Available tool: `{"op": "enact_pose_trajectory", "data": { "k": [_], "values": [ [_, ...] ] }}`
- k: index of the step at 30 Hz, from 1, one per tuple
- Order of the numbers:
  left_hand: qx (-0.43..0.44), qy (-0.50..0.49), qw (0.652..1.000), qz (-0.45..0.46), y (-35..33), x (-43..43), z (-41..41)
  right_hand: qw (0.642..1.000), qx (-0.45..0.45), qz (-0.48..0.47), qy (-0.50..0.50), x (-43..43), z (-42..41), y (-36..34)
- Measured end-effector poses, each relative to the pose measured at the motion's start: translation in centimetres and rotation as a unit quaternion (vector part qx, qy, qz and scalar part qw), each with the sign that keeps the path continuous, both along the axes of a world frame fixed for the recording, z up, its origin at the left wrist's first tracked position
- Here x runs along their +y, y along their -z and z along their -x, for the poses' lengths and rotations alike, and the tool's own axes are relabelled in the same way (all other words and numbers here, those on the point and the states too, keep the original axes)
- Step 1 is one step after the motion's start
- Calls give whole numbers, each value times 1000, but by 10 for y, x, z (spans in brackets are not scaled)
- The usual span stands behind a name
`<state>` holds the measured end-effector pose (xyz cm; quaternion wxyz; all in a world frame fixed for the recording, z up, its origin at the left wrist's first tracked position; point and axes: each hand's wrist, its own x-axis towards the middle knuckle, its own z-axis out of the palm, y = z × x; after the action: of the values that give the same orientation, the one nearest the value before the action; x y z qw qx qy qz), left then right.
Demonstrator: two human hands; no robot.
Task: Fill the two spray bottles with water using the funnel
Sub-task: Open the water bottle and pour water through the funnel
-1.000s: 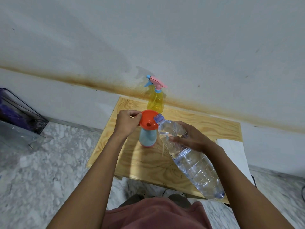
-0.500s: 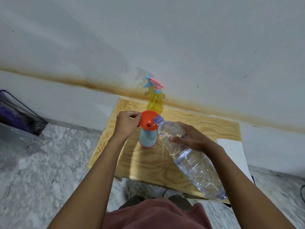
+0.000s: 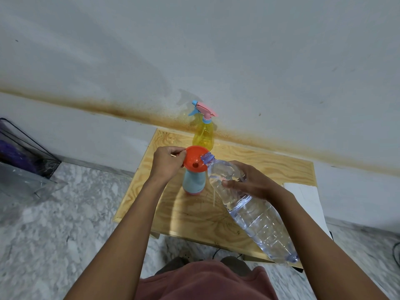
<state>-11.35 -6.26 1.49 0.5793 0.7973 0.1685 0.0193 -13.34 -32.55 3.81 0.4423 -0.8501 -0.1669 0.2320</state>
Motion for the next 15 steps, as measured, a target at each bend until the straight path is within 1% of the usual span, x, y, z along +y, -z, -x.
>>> {"op": "enact_pose_trajectory", "data": {
  "k": [15],
  "values": [
    [-4,0,1000,-8,0,0,0,1000,0,9,4,1,-1,-1]
  ]
}}
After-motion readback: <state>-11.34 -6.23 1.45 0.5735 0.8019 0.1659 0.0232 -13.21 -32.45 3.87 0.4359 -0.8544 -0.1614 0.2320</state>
